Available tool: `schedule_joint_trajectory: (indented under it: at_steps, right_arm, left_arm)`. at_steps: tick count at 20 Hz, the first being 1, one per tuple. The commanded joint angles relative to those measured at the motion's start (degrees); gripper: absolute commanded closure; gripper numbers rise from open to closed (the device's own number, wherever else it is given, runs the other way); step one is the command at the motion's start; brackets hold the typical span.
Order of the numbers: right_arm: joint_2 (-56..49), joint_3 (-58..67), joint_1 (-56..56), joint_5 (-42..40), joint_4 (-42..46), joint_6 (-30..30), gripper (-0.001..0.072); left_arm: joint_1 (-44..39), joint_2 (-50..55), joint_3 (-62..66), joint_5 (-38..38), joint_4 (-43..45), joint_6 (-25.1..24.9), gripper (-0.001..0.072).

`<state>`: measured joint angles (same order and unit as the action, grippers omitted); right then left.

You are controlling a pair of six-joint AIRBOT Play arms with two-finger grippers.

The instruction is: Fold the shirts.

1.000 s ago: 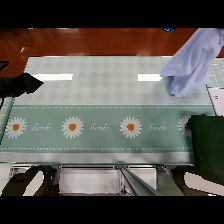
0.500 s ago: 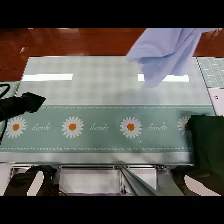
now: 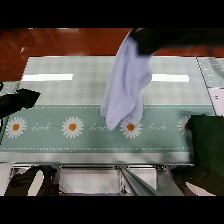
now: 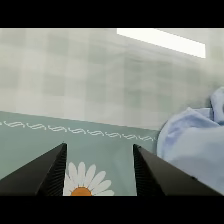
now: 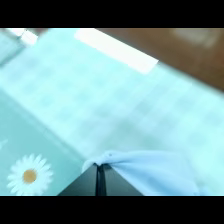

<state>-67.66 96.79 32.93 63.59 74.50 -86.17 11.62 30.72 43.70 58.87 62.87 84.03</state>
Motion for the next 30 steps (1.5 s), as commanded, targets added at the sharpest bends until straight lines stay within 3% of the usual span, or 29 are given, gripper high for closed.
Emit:
schedule_joint_trajectory:
  at_steps: [1, 4, 8, 9, 10, 14, 17, 19, 22, 23, 25, 30]
  right_arm:
    - [-2.69, -16.85, 7.52, -10.97, -6.99, -3.30, 0.0691]
    - [-9.94, -23.56, 11.69, -22.77, -15.98, -3.65, 0.0691]
    - [-19.98, -23.56, 13.92, -27.26, -23.98, -2.99, 0.0686]
    - [-20.81, -23.56, 13.35, -27.12, -24.70, -2.99, 0.0549]
    - [-20.85, -23.43, 12.07, -26.58, -24.83, -2.71, 0.0286]
    - [-13.20, -22.36, -2.71, -15.52, -23.58, 1.51, 0.0306]
    - [-3.61, -22.93, -18.82, -7.54, -17.68, 1.07, 0.0307]
    - [2.60, -27.39, -27.41, -6.40, -13.81, 0.24, 0.0307]
    - [9.77, -40.68, -36.54, -6.86, -14.75, 0.22, 0.0307]
    - [11.43, -45.51, -38.25, -7.28, -15.67, 0.28, 0.0307]
    - [13.60, -54.38, -39.65, -8.09, -17.18, 0.68, 0.0307]
    - [13.94, -64.96, -39.60, -9.97, -28.17, 6.49, 0.0307]
  left_arm:
    - [0.13, 0.00, -0.09, 1.29, -1.33, 0.17, 0.0200]
    - [-0.11, 0.04, -2.56, 2.89, -3.67, 0.00, 0.0200]
    - [-2.97, 0.20, -8.79, 3.19, -6.34, 0.02, 0.0200]
    - [-4.20, 0.20, -10.34, 3.32, -6.45, 0.02, 0.0200]
    - [-5.18, 0.26, -11.50, 3.28, -6.38, 0.00, 0.0200]
    - [-4.22, 0.57, -12.35, 2.34, -6.29, 0.00, 0.0200]
    - [-1.60, 0.59, -12.76, 2.71, -6.29, 0.02, 0.0200]
    - [-1.29, 0.70, -14.58, 3.43, -6.40, 0.35, 0.0200]
    - [-1.29, 3.04, -20.15, 5.86, -9.55, 1.25, 0.0201]
    - [-1.29, 4.46, -21.99, 5.75, -14.40, -0.42, 0.0201]
    - [-1.31, 8.57, -24.39, 4.66, -27.63, -12.41, 0.0201]
    - [-4.04, 20.50, -24.26, -2.29, -43.78, -32.54, 0.0201]
